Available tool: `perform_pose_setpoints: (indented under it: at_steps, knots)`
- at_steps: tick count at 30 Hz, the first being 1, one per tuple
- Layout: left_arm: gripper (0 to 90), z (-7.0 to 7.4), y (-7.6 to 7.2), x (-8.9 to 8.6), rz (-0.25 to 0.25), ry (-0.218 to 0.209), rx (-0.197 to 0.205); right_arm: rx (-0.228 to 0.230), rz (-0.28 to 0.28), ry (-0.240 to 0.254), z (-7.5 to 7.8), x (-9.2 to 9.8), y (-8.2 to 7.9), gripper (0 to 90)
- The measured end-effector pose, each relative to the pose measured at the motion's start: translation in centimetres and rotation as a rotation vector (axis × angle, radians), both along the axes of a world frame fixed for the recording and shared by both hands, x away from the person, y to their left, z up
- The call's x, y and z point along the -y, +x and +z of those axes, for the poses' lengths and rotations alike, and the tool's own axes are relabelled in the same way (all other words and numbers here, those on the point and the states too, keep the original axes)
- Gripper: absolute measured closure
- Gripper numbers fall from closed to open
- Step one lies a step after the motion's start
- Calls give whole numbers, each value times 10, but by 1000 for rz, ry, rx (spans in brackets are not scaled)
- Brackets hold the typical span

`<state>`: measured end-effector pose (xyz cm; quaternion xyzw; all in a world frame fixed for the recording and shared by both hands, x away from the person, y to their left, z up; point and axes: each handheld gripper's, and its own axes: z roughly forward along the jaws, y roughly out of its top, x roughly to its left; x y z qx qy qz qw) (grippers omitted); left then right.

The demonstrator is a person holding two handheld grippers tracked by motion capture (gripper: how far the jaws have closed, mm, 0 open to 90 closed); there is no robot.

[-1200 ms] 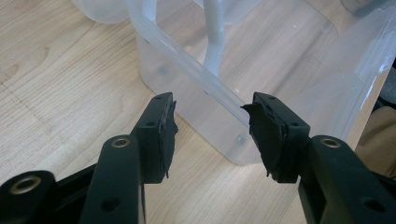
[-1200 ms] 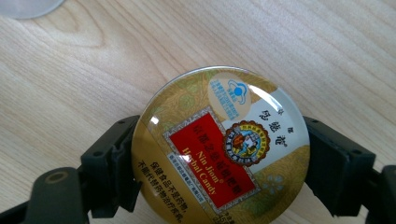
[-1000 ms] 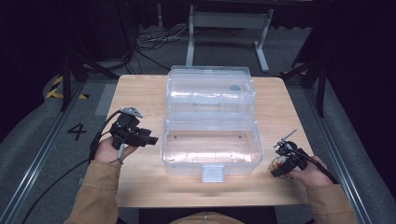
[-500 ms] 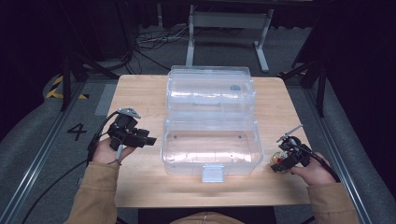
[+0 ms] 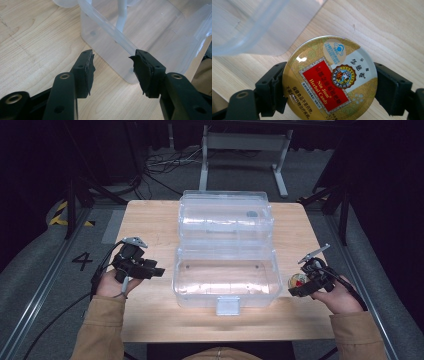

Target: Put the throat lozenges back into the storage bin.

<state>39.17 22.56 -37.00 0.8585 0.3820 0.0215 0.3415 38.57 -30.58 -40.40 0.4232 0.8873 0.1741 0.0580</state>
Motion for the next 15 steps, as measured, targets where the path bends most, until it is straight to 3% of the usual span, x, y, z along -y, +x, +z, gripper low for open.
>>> perform_pose_setpoints:
  at_steps: [15]
  knots:
    - [506,0,0,0,5,-1,-2,64,91,25,43,-24,3,204]
